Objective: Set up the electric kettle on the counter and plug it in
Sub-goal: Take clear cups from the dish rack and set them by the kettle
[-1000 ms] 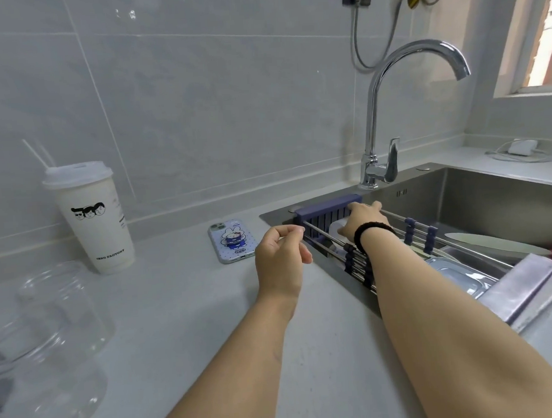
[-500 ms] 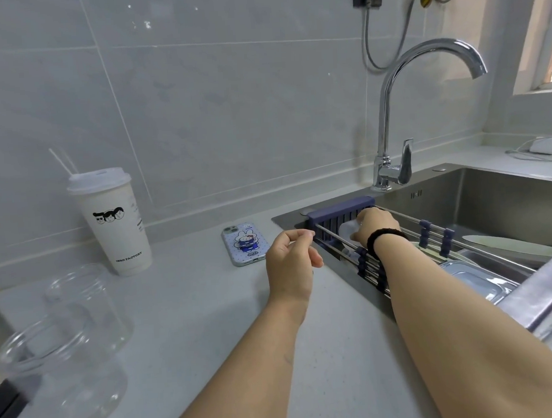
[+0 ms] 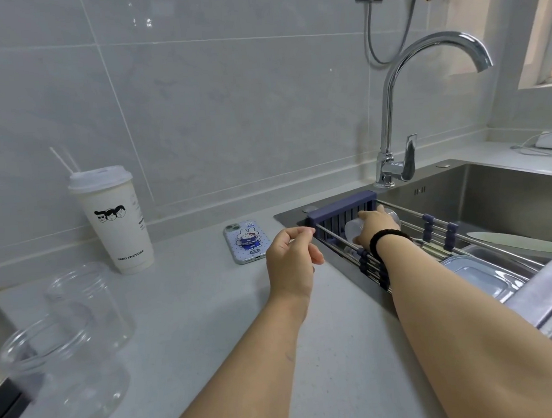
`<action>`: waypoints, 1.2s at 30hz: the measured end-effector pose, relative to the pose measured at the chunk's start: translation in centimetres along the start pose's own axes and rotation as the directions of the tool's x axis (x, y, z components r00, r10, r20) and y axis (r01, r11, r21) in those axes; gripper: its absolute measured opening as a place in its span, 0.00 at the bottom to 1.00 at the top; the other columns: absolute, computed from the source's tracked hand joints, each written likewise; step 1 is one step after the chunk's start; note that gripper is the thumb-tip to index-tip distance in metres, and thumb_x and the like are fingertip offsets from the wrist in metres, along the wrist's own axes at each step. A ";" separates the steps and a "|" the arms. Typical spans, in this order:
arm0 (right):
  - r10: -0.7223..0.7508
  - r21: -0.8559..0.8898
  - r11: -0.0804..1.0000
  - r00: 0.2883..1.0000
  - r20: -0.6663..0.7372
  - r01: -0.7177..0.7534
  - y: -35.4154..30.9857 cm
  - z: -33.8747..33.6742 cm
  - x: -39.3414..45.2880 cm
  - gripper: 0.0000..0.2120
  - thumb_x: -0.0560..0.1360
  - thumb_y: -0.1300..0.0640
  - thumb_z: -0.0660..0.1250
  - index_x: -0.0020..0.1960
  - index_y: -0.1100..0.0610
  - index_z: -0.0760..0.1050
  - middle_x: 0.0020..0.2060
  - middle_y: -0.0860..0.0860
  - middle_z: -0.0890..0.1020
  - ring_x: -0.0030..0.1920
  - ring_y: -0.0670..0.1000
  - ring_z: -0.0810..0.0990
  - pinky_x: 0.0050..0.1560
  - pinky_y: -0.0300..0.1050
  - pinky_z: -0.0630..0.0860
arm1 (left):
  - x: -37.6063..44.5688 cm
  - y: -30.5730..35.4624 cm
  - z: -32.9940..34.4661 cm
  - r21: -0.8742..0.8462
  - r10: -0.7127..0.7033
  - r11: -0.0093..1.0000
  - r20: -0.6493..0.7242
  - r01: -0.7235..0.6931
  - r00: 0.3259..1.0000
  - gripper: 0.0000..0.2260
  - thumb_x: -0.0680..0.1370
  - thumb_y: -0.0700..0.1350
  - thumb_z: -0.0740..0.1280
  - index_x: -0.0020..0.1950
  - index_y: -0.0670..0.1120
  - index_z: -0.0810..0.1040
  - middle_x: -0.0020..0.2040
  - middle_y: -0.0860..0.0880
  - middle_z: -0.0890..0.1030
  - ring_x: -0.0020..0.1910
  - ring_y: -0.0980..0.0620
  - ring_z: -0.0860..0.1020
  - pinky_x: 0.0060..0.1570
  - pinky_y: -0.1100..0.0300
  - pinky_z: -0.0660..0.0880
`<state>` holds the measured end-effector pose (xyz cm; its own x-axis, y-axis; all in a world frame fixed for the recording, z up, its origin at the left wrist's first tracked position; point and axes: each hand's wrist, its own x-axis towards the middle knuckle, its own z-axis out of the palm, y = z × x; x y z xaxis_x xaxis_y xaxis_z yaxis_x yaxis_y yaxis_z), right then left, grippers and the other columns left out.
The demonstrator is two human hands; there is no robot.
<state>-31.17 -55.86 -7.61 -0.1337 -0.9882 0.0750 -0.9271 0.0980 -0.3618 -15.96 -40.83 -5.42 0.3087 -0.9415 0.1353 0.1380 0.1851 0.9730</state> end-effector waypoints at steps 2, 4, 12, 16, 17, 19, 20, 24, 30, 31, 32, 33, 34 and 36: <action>-0.006 0.068 0.998 0.999 -0.033 0.008 0.0 -0.1 -0.2 0.28 0.74 0.58 0.68 0.73 0.52 0.64 0.73 0.57 0.58 0.65 0.60 0.71 0.61 0.55 0.73 | -0.1 0.0 0.0 0.001 -0.003 1.000 -0.002 0.003 1.000 0.05 0.78 0.42 0.63 0.46 0.44 0.78 0.23 0.54 0.73 0.26 0.59 0.71 0.31 0.64 0.67; -0.023 0.128 0.991 0.997 -0.078 0.033 0.0 -0.2 -0.4 0.25 0.74 0.59 0.68 0.69 0.53 0.67 0.73 0.57 0.59 0.64 0.61 0.71 0.63 0.60 0.71 | -0.2 0.1 -0.1 0.000 -0.005 1.000 -0.005 0.005 1.000 0.05 0.78 0.42 0.64 0.45 0.44 0.78 0.23 0.54 0.73 0.27 0.58 0.71 0.30 0.64 0.67; 0.046 0.385 0.921 0.965 -0.257 0.059 -0.5 -1.4 -2.6 0.27 0.75 0.62 0.65 0.72 0.57 0.62 0.77 0.58 0.52 0.70 0.63 0.65 0.66 0.55 0.68 | -0.9 0.4 -0.7 -0.039 -0.010 0.999 -0.049 0.008 0.999 0.06 0.77 0.40 0.63 0.42 0.46 0.77 0.23 0.54 0.73 0.28 0.55 0.70 0.30 0.63 0.65; -0.018 0.440 0.883 0.951 -0.310 0.160 -1.4 -1.7 -4.1 0.31 0.71 0.64 0.69 0.72 0.56 0.62 0.77 0.57 0.53 0.70 0.65 0.64 0.67 0.57 0.67 | -1.6 0.6 -1.4 -0.047 -0.015 0.999 -0.086 0.011 0.996 0.05 0.77 0.39 0.63 0.42 0.45 0.77 0.23 0.54 0.73 0.27 0.55 0.71 0.30 0.64 0.65; -0.025 0.450 0.876 0.948 -0.319 0.174 -1.6 -1.7 -4.4 0.33 0.70 0.64 0.70 0.72 0.56 0.62 0.77 0.57 0.53 0.70 0.65 0.65 0.67 0.57 0.66 | -1.7 0.6 -1.6 -0.049 -0.017 0.999 -0.097 0.013 0.995 0.05 0.77 0.39 0.63 0.43 0.45 0.77 0.23 0.54 0.72 0.27 0.55 0.71 0.30 0.64 0.65; -0.027 0.469 0.862 0.941 -0.338 0.193 -1.8 -1.8 -5.2 0.35 0.69 0.67 0.71 0.72 0.56 0.62 0.77 0.56 0.54 0.70 0.64 0.65 0.68 0.57 0.65 | -2.2 0.7 -2.0 -0.052 -0.018 0.999 -0.112 0.012 0.993 0.06 0.77 0.39 0.63 0.42 0.45 0.77 0.23 0.54 0.72 0.26 0.56 0.71 0.29 0.64 0.65; -0.020 0.484 0.853 0.938 -0.347 0.197 -1.9 -1.9 -5.6 0.35 0.69 0.68 0.71 0.72 0.56 0.62 0.76 0.57 0.55 0.70 0.64 0.64 0.69 0.56 0.64 | -2.4 0.9 -2.2 -0.054 -0.017 0.998 -0.117 0.011 0.993 0.06 0.77 0.38 0.63 0.42 0.45 0.77 0.23 0.54 0.72 0.26 0.56 0.71 0.29 0.64 0.65; 0.002 0.540 0.803 0.906 -0.424 0.251 -2.0 -2.1 -7.2 0.32 0.70 0.70 0.69 0.71 0.57 0.64 0.74 0.59 0.61 0.72 0.62 0.63 0.70 0.56 0.62 | -3.7 1.2 -3.0 -0.050 -0.001 0.999 -0.152 -0.007 0.988 0.06 0.77 0.38 0.63 0.42 0.44 0.77 0.23 0.54 0.72 0.24 0.57 0.70 0.30 0.63 0.65; -0.061 0.526 0.758 0.845 -0.531 0.385 -3.5 -2.7 -10.7 0.31 0.70 0.65 0.71 0.70 0.58 0.65 0.71 0.58 0.66 0.71 0.60 0.64 0.70 0.53 0.64 | -5.8 1.9 -4.6 -0.061 0.001 0.998 -0.191 -0.013 0.982 0.06 0.77 0.37 0.63 0.43 0.43 0.78 0.23 0.53 0.71 0.23 0.58 0.69 0.30 0.63 0.65; -0.059 0.541 0.746 0.848 -0.526 0.388 -3.9 -2.7 -11.5 0.31 0.70 0.64 0.72 0.71 0.58 0.65 0.71 0.58 0.66 0.71 0.59 0.64 0.70 0.52 0.64 | -6.1 2.1 -4.9 -0.061 0.003 0.998 -0.193 -0.015 0.981 0.06 0.77 0.37 0.63 0.42 0.43 0.78 0.22 0.53 0.71 0.24 0.57 0.69 0.30 0.63 0.65; -0.059 0.557 0.736 0.856 -0.514 0.385 -4.3 -2.5 -12.3 0.32 0.70 0.63 0.73 0.71 0.58 0.65 0.71 0.58 0.67 0.71 0.59 0.64 0.70 0.52 0.63 | -6.3 2.1 -5.1 -0.061 0.004 0.998 -0.195 -0.016 0.981 0.07 0.77 0.37 0.63 0.41 0.44 0.78 0.22 0.53 0.71 0.24 0.57 0.69 0.30 0.63 0.65; -0.060 0.571 0.727 0.863 -0.501 0.382 -4.7 -2.4 -13.3 0.32 0.70 0.61 0.73 0.71 0.58 0.65 0.70 0.58 0.67 0.71 0.59 0.65 0.69 0.51 0.64 | -6.5 2.2 -5.3 -0.063 0.002 0.998 -0.198 -0.014 0.980 0.07 0.77 0.37 0.63 0.41 0.44 0.78 0.22 0.53 0.71 0.24 0.56 0.69 0.29 0.63 0.65; -0.068 0.576 0.719 0.864 -0.498 0.389 -5.1 -2.2 -14.3 0.33 0.69 0.60 0.74 0.71 0.57 0.65 0.69 0.58 0.68 0.70 0.59 0.66 0.68 0.50 0.65 | -6.8 2.3 -5.5 -0.068 0.000 0.998 -0.204 -0.014 0.979 0.07 0.77 0.37 0.63 0.41 0.44 0.77 0.22 0.53 0.71 0.25 0.56 0.69 0.29 0.63 0.64; -0.087 0.579 0.702 0.858 -0.507 0.414 -5.8 -2.0 -16.1 0.33 0.69 0.58 0.75 0.70 0.57 0.65 0.67 0.57 0.70 0.67 0.57 0.69 0.64 0.43 0.65 | -7.2 2.4 -5.8 -0.067 0.006 0.998 -0.221 -0.021 0.975 0.07 0.78 0.37 0.62 0.42 0.45 0.77 0.23 0.53 0.72 0.25 0.56 0.70 0.29 0.63 0.65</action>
<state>-24.34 -40.25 -4.91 -0.2119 -0.7961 0.5669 -0.5036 -0.4081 -0.7615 -12.37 -32.02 -5.18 0.5100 -0.8548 0.0964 0.1941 0.2235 0.9552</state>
